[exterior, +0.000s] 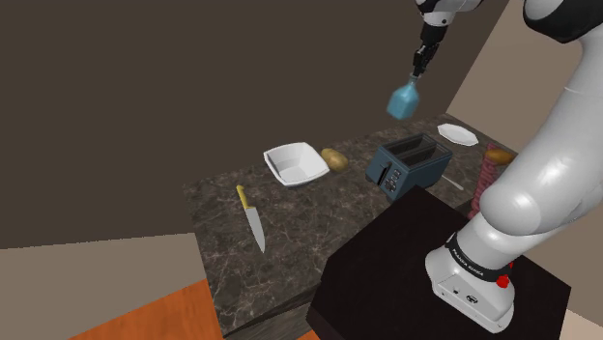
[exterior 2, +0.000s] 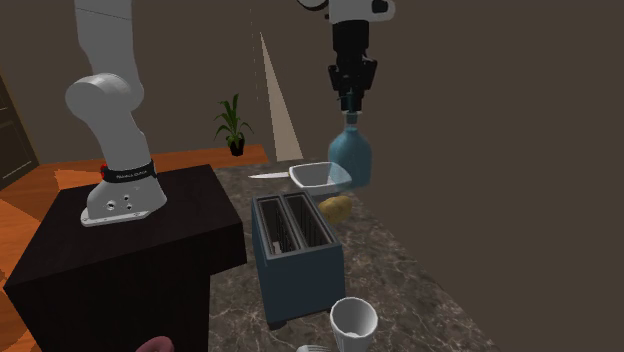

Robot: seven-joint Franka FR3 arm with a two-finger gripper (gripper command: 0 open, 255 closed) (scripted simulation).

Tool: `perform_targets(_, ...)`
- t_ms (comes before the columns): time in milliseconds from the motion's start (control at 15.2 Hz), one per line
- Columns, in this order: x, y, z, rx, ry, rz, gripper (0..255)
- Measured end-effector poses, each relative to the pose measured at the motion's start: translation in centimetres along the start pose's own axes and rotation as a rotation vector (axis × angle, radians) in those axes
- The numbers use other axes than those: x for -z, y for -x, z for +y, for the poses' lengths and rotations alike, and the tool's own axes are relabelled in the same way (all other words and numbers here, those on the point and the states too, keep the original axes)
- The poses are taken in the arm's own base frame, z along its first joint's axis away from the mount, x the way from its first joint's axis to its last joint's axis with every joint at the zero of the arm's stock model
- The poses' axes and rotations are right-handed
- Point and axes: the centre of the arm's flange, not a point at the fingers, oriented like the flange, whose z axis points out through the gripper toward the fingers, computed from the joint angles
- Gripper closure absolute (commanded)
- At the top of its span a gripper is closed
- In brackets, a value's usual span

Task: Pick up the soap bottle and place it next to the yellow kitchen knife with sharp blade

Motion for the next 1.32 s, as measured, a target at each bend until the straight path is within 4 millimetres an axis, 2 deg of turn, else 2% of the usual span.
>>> perform_targets(198, 1.4, 0.0, 0.1, 0.000, 0.000, 0.000, 255)
perform_targets(396, 2.3, -0.1, -2.5, 0.000, 0.000, 0.000, 255)
perform_targets(1320, 4.4, -1.4, -20.8, 0.002, -0.001, 0.000, 255)
